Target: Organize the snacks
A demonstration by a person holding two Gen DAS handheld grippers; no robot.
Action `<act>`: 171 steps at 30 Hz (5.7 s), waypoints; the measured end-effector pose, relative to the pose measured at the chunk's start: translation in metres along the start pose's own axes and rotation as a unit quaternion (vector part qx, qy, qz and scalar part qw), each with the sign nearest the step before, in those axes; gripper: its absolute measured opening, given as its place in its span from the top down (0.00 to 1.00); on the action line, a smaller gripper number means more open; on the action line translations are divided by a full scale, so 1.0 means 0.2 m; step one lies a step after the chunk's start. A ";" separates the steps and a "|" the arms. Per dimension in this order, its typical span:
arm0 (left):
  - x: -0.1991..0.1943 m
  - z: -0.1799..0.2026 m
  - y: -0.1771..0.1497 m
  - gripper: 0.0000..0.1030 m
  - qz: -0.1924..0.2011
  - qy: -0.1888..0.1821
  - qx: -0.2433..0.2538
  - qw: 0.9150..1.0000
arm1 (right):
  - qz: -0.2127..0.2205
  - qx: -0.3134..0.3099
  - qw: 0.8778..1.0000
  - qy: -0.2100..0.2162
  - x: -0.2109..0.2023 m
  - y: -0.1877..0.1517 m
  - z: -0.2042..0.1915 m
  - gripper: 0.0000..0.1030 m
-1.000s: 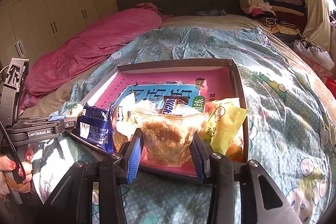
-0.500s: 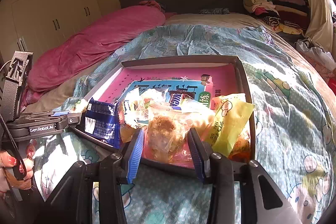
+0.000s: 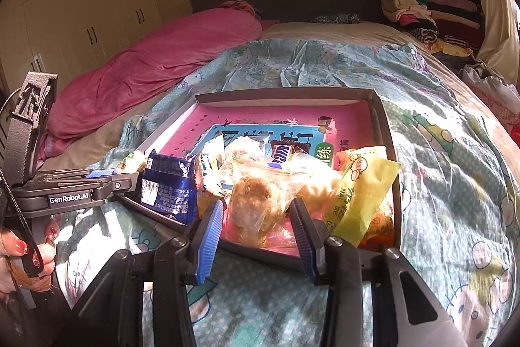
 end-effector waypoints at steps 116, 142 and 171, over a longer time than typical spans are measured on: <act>-0.36 0.18 -0.30 0.24 0.008 -0.007 0.017 1.000 | 0.017 0.047 0.993 -0.108 -0.38 -0.20 -0.12 0.07; -0.36 0.19 -0.30 0.24 0.009 0.004 0.017 1.000 | 0.020 0.048 0.993 -0.109 -0.38 -0.20 -0.11 0.07; -0.36 0.21 -0.30 0.24 0.009 0.008 0.026 1.000 | 0.018 0.050 0.992 -0.118 -0.36 -0.21 -0.08 0.07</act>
Point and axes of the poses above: each gripper's, at about its wrist camera, not at the fingertips, and x roughly the way its jaws point, z to its right, y to its top, the point moved 1 cm from there along x, roughly the way its jaws point, and after that the axes turned 7 degrees about x, right-handed, at the moved point
